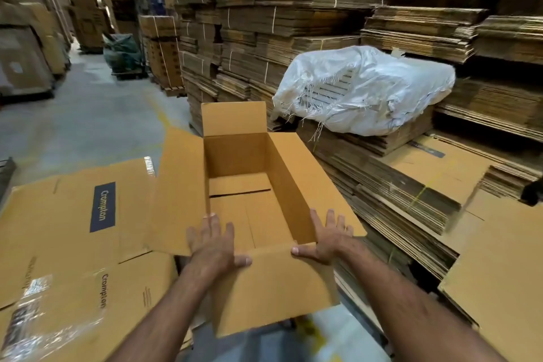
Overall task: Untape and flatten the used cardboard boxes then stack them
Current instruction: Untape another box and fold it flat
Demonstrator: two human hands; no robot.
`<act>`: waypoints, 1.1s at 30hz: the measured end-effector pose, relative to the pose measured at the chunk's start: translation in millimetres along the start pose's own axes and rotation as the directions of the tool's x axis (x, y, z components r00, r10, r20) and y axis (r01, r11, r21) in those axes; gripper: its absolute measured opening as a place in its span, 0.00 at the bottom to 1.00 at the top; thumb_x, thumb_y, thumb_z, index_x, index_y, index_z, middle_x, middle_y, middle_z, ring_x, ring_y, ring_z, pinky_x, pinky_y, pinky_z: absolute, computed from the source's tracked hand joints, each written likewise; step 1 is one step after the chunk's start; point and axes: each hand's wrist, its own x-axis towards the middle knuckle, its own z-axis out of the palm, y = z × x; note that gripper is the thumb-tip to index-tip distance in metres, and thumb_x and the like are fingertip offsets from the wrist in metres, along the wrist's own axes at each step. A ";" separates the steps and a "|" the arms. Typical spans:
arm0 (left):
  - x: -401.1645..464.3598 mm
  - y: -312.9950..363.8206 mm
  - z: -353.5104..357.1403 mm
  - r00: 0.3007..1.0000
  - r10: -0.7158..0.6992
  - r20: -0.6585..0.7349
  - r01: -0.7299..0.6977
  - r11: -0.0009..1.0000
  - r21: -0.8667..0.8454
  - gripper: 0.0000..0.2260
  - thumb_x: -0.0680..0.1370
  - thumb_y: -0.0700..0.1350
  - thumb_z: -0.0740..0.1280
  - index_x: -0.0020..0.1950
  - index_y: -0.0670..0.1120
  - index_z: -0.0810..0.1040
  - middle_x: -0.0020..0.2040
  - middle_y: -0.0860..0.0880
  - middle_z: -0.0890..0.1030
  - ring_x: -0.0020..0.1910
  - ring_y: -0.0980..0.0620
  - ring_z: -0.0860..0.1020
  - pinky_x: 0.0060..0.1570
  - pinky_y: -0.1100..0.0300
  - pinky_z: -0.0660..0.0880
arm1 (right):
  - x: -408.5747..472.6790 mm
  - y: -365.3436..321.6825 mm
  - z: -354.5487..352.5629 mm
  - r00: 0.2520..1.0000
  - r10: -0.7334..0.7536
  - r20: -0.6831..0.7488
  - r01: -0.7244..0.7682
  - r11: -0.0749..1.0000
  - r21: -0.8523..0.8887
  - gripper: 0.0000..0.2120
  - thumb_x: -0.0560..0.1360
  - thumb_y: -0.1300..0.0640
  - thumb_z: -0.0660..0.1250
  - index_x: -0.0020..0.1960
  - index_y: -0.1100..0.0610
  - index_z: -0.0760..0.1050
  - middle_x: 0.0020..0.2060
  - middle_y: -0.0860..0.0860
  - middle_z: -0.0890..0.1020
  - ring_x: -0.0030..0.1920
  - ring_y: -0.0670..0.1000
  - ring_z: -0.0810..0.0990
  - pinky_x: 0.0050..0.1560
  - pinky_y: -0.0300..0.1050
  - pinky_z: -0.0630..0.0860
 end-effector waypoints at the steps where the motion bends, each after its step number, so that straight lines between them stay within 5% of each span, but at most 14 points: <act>1: -4.5 9.0 0.3 0.994 0.100 -0.031 -0.101 0.994 -0.032 0.37 0.77 0.65 0.59 0.80 0.50 0.49 0.80 0.41 0.47 0.78 0.40 0.46 0.73 0.37 0.46 | -1.3 -0.3 0.3 1.000 -0.004 -0.014 0.004 1.000 -0.004 0.63 0.61 0.17 0.59 0.78 0.46 0.28 0.78 0.62 0.36 0.77 0.68 0.38 0.75 0.67 0.44; 5: -23.1 43.1 24.8 0.962 0.269 -0.043 -0.272 0.940 -0.206 0.28 0.80 0.62 0.55 0.76 0.52 0.60 0.70 0.45 0.70 0.69 0.43 0.67 0.68 0.44 0.59 | -9.2 -1.6 4.7 0.999 -0.016 -0.047 0.015 1.000 -0.025 0.59 0.64 0.19 0.57 0.79 0.48 0.32 0.78 0.61 0.36 0.78 0.66 0.38 0.75 0.67 0.43; 8: -25.1 48.9 37.3 0.965 0.199 -0.170 -0.216 0.973 -0.084 0.28 0.78 0.64 0.58 0.74 0.53 0.62 0.67 0.46 0.71 0.65 0.44 0.68 0.64 0.46 0.63 | -15.7 -5.3 9.0 0.998 -0.039 -0.055 0.032 0.994 -0.107 0.58 0.65 0.20 0.60 0.80 0.48 0.37 0.78 0.60 0.36 0.77 0.65 0.36 0.74 0.69 0.42; 12: -21.3 48.4 37.0 0.960 0.155 -0.234 -0.192 0.970 -0.147 0.19 0.79 0.61 0.59 0.62 0.50 0.72 0.60 0.48 0.77 0.60 0.46 0.73 0.58 0.48 0.66 | -25.1 -8.7 20.2 0.992 -0.039 -0.122 0.018 0.985 -0.174 0.57 0.65 0.21 0.59 0.81 0.49 0.39 0.79 0.60 0.38 0.78 0.64 0.38 0.73 0.69 0.43; 20: -16.8 54.7 40.3 0.935 0.032 -0.354 -0.129 0.959 -0.254 0.12 0.81 0.57 0.59 0.54 0.51 0.75 0.55 0.49 0.80 0.57 0.46 0.75 0.55 0.49 0.64 | -28.5 -10.9 39.2 0.949 -0.038 -0.314 0.036 0.999 -0.012 0.51 0.72 0.31 0.65 0.80 0.51 0.38 0.78 0.59 0.38 0.78 0.62 0.36 0.75 0.68 0.48; 26: -10.0 46.0 19.1 0.856 -0.054 -0.513 -0.151 0.925 -0.349 0.12 0.80 0.57 0.62 0.50 0.51 0.78 0.49 0.51 0.81 0.53 0.47 0.76 0.53 0.50 0.63 | -28.4 -21.8 32.2 0.749 0.015 -0.663 0.162 0.965 0.205 0.55 0.71 0.35 0.70 0.80 0.54 0.37 0.77 0.61 0.35 0.77 0.62 0.35 0.73 0.65 0.55; 28: -9.7 42.6 8.9 0.807 -0.098 -0.583 -0.171 0.906 -0.388 0.10 0.80 0.56 0.62 0.47 0.51 0.77 0.47 0.51 0.80 0.51 0.47 0.75 0.51 0.50 0.62 | -27.0 -30.3 33.7 0.714 0.186 -0.674 0.207 0.864 0.458 0.57 0.70 0.37 0.73 0.80 0.54 0.37 0.77 0.62 0.35 0.78 0.63 0.37 0.73 0.64 0.56; 30: -12.5 42.8 -2.6 0.757 -0.158 -0.634 -0.202 0.866 -0.457 0.10 0.80 0.55 0.62 0.45 0.51 0.75 0.45 0.52 0.79 0.50 0.47 0.75 0.49 0.50 0.61 | -27.0 -40.4 33.9 0.793 0.353 -0.496 0.197 0.623 0.757 0.59 0.68 0.36 0.73 0.80 0.54 0.36 0.78 0.62 0.37 0.78 0.64 0.41 0.74 0.61 0.54; 33: -21.1 45.8 -21.3 0.714 -0.251 -0.654 -0.247 0.784 -0.570 0.11 0.80 0.55 0.62 0.46 0.50 0.77 0.43 0.53 0.78 0.49 0.49 0.74 0.46 0.53 0.58 | -27.6 -48.7 25.2 0.916 0.342 -0.208 0.072 0.369 0.927 0.61 0.66 0.30 0.69 0.78 0.51 0.29 0.78 0.63 0.48 0.77 0.63 0.54 0.73 0.58 0.59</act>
